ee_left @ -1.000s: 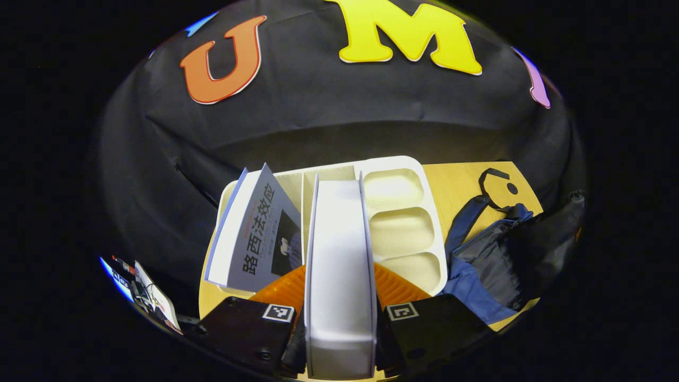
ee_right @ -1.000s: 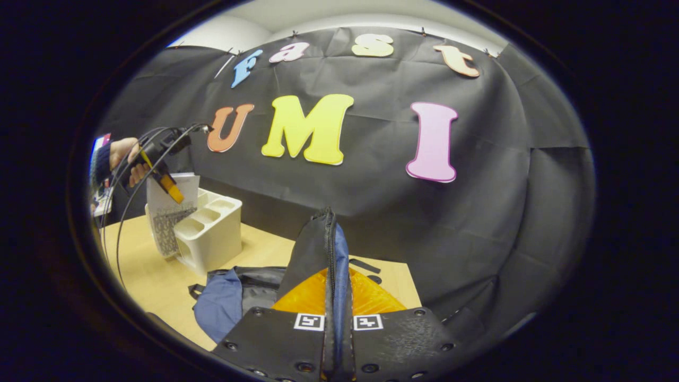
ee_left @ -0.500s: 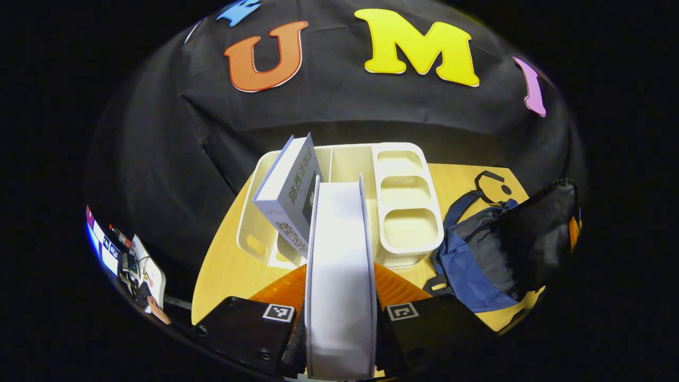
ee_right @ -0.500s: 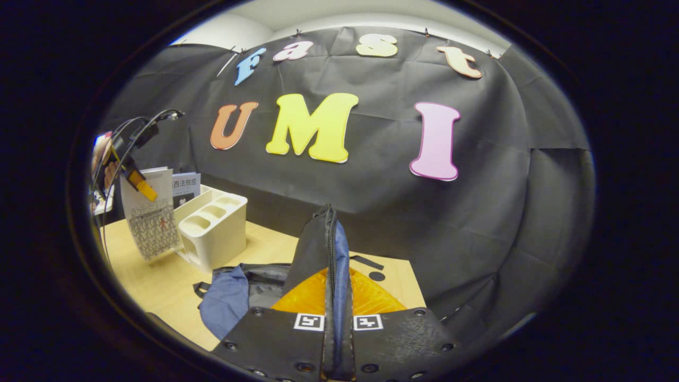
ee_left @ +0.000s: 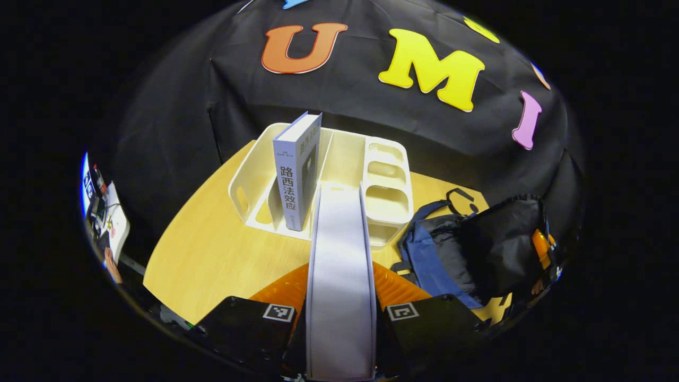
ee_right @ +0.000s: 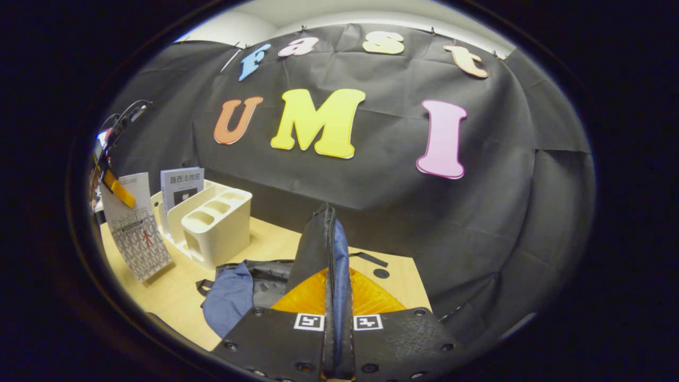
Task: Open the schoolbag, grab two books from the bookshelf and put them into the schoolbag.
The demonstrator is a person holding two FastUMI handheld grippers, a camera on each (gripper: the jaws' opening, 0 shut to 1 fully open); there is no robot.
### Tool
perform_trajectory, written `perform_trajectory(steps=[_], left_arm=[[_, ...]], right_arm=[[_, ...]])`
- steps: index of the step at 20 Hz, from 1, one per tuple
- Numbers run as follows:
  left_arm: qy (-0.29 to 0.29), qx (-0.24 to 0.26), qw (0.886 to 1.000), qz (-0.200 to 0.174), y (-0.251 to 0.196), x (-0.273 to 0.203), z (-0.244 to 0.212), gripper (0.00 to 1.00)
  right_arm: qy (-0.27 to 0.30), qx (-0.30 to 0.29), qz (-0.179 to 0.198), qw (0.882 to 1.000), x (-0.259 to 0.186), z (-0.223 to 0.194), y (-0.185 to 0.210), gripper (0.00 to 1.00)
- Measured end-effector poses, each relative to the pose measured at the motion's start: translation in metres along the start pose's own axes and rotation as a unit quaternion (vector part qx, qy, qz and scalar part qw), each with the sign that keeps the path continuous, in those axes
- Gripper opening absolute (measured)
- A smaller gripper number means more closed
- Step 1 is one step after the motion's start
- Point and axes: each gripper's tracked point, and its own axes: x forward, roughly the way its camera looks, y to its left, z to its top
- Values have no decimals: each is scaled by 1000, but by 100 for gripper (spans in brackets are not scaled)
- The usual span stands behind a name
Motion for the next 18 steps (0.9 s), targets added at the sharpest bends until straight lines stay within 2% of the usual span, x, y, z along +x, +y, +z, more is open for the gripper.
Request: perform_trajectory(steps=[5,9,14,18], left_arm=[[-8,-42,997,-72,-38,1,-9,49],[-16,-87,987,-132,-71,9,-9,49],[-46,-170,967,-182,-95,38,7,49],[-36,-243,937,-249,-135,63,8,49]], right_arm=[[7,2,-3,1000,2,2,5,5],[11,22,-10,1000,2,4,4,5],[9,29,-22,999,-1,8,-4,5],[8,48,-27,998,-1,12,-5,5]])
